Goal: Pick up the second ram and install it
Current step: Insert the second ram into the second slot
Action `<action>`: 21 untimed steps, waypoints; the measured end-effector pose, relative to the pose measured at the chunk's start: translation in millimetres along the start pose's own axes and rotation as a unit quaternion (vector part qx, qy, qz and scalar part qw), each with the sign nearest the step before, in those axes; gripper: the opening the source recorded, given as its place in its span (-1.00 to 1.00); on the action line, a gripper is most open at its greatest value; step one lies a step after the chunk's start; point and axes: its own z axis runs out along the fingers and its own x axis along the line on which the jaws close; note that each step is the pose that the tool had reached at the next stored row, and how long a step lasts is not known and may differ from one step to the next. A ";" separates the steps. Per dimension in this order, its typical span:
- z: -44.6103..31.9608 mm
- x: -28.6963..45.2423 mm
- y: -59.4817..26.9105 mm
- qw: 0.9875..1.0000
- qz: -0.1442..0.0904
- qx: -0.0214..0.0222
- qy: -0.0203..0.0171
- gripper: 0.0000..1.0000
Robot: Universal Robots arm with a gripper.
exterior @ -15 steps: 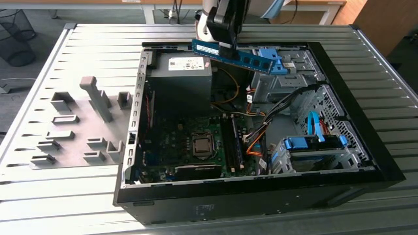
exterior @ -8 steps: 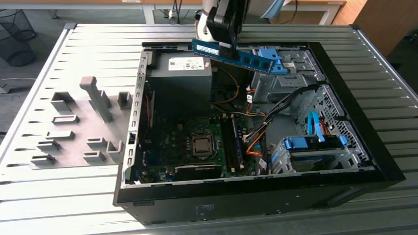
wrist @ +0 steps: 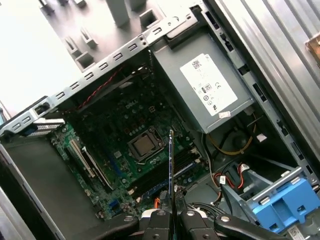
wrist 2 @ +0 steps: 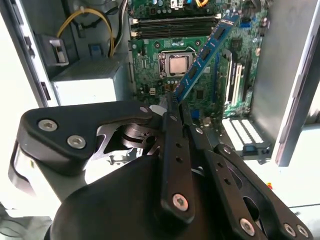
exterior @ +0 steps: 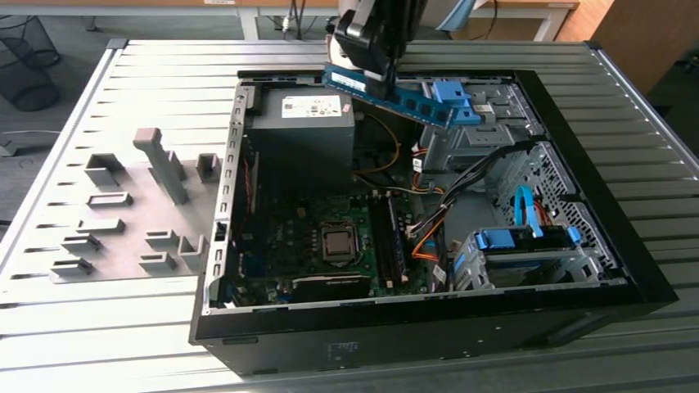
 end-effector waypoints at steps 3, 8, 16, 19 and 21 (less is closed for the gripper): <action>0.8 0.0 0.0 1.000 0.027 0.000 0.000 -0.72; 2.0 0.1 0.0 0.997 0.073 0.001 0.000 -0.72; 3.7 0.1 0.0 0.989 0.145 0.001 0.000 -0.72; 4.3 0.1 0.0 0.985 0.172 0.002 0.000 -0.72; 4.7 0.1 0.0 0.982 0.190 0.002 0.000 -0.72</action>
